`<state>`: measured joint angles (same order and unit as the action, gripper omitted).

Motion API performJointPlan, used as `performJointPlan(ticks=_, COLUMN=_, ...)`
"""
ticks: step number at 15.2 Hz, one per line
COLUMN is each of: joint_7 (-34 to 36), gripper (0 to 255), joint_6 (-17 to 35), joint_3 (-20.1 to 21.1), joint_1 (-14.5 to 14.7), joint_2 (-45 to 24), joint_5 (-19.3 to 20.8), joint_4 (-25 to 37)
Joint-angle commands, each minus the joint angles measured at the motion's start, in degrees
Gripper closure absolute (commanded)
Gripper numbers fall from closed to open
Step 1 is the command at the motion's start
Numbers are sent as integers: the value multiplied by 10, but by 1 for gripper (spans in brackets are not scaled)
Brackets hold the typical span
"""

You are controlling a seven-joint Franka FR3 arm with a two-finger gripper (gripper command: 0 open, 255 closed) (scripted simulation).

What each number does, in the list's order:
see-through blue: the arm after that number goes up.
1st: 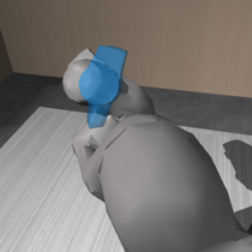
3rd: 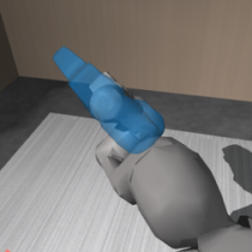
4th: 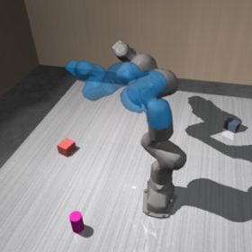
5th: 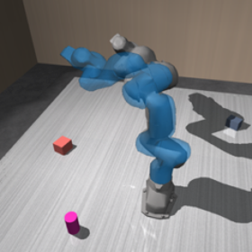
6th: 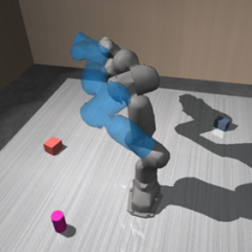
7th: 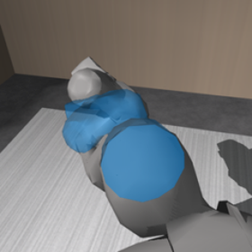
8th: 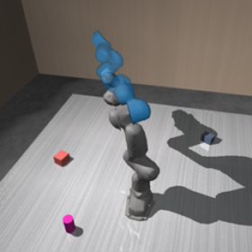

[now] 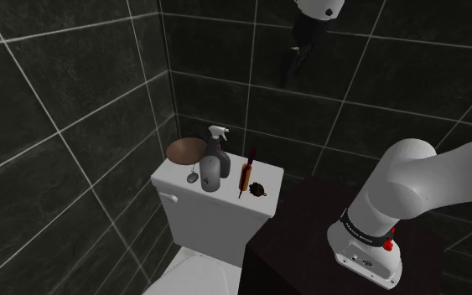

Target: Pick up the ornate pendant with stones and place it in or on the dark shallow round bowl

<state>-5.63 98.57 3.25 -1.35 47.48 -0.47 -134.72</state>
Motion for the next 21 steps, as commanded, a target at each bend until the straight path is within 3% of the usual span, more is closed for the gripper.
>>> performJointPlan(ticks=1, joint_7=0, gripper=0, joint_6=0, joint_3=0, joint_1=0, joint_2=0, joint_5=0, joint_4=0)
performJointPlan(ticks=12, joint_7=22, gripper=0, joint_6=194, joint_3=37, joint_1=22, joint_2=-7, joint_5=-20, joint_4=-199)
performJointPlan(ticks=21, joint_7=47, gripper=0, joint_6=397, joint_3=79, joint_1=40, joint_2=-111, joint_5=-38, joint_4=-308)
